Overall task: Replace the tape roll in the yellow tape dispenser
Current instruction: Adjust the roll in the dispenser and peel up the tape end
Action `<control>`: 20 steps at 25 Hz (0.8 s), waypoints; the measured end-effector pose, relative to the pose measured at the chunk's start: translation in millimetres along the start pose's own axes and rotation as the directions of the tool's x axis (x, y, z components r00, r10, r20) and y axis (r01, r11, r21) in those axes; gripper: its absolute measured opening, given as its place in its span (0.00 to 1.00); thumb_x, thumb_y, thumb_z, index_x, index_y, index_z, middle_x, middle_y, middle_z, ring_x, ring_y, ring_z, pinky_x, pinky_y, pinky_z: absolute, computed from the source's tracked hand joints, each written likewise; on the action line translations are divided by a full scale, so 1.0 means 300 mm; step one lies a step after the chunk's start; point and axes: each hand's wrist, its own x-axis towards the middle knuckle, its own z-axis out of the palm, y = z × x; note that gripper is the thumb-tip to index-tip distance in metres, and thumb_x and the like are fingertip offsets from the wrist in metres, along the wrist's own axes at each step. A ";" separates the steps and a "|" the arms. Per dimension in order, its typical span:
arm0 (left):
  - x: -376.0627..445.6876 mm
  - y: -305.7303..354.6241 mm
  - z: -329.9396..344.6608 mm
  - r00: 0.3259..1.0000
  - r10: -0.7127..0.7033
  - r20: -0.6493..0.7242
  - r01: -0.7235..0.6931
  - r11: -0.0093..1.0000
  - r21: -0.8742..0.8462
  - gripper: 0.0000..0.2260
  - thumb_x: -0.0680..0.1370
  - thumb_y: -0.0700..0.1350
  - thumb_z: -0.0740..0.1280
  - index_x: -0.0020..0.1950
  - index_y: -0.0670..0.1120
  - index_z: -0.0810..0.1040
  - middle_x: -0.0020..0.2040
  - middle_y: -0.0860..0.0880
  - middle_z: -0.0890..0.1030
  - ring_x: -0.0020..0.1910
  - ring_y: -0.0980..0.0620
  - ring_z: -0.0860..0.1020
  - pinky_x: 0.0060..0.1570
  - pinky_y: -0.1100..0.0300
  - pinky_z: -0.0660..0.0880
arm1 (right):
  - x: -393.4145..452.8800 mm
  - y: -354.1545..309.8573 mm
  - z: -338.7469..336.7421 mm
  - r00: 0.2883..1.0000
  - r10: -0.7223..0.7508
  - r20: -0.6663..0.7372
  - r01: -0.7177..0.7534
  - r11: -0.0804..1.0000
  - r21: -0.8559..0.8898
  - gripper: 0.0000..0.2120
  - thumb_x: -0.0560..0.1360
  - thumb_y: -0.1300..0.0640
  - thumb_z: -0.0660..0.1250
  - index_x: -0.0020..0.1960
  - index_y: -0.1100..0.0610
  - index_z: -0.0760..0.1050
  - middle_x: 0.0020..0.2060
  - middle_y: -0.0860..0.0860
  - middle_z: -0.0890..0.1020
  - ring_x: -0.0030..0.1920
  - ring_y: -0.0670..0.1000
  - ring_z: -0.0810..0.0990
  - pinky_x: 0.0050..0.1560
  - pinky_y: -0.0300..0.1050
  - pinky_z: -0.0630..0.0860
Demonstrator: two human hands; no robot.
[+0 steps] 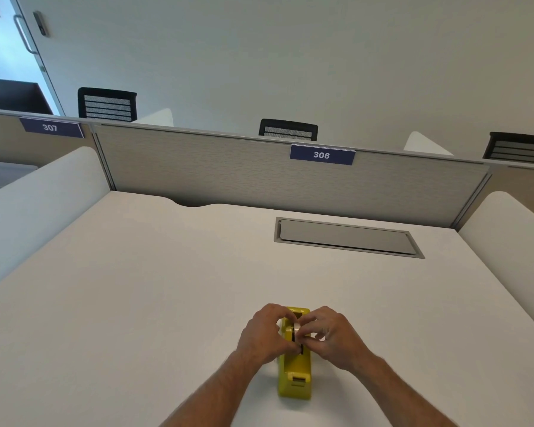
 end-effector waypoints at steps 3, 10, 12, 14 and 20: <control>0.000 0.000 -0.002 1.000 0.003 0.006 -0.003 1.000 0.002 0.24 0.59 0.56 0.81 0.51 0.64 0.76 0.58 0.63 0.73 0.53 0.58 0.75 0.50 0.61 0.78 | 0.001 0.001 -0.003 1.000 -0.008 0.003 0.008 1.000 0.002 0.08 0.71 0.53 0.74 0.50 0.44 0.85 0.49 0.40 0.84 0.52 0.44 0.76 0.43 0.41 0.80; 0.000 0.003 -0.004 1.000 -0.003 0.010 0.003 1.000 0.001 0.25 0.59 0.55 0.81 0.52 0.63 0.76 0.58 0.62 0.73 0.54 0.57 0.75 0.51 0.60 0.77 | 0.015 0.004 -0.010 0.999 -0.044 0.032 0.045 0.998 -0.037 0.06 0.70 0.52 0.74 0.47 0.44 0.85 0.48 0.40 0.83 0.50 0.43 0.75 0.44 0.43 0.79; 0.001 0.004 -0.006 1.000 -0.004 0.011 0.004 1.000 0.007 0.25 0.60 0.55 0.81 0.53 0.62 0.77 0.58 0.62 0.73 0.54 0.57 0.75 0.52 0.59 0.78 | 0.016 0.004 -0.010 0.998 -0.053 0.034 0.054 0.997 -0.051 0.06 0.71 0.51 0.74 0.47 0.44 0.85 0.48 0.40 0.83 0.49 0.42 0.75 0.43 0.43 0.78; 0.001 0.005 -0.007 1.000 -0.007 0.013 0.007 1.000 0.011 0.25 0.60 0.54 0.81 0.54 0.62 0.77 0.59 0.61 0.73 0.55 0.56 0.76 0.53 0.57 0.78 | 0.017 0.005 -0.012 0.997 -0.062 0.037 0.064 0.996 -0.058 0.06 0.70 0.51 0.74 0.47 0.44 0.84 0.47 0.40 0.82 0.49 0.42 0.75 0.43 0.43 0.78; 0.002 0.007 -0.011 1.000 -0.008 0.017 0.008 1.000 0.015 0.25 0.60 0.54 0.81 0.53 0.61 0.77 0.59 0.61 0.73 0.54 0.56 0.76 0.53 0.57 0.79 | 0.012 0.008 -0.008 0.997 -0.062 0.036 0.064 0.997 -0.051 0.06 0.71 0.51 0.73 0.47 0.44 0.84 0.48 0.41 0.83 0.50 0.43 0.75 0.44 0.45 0.79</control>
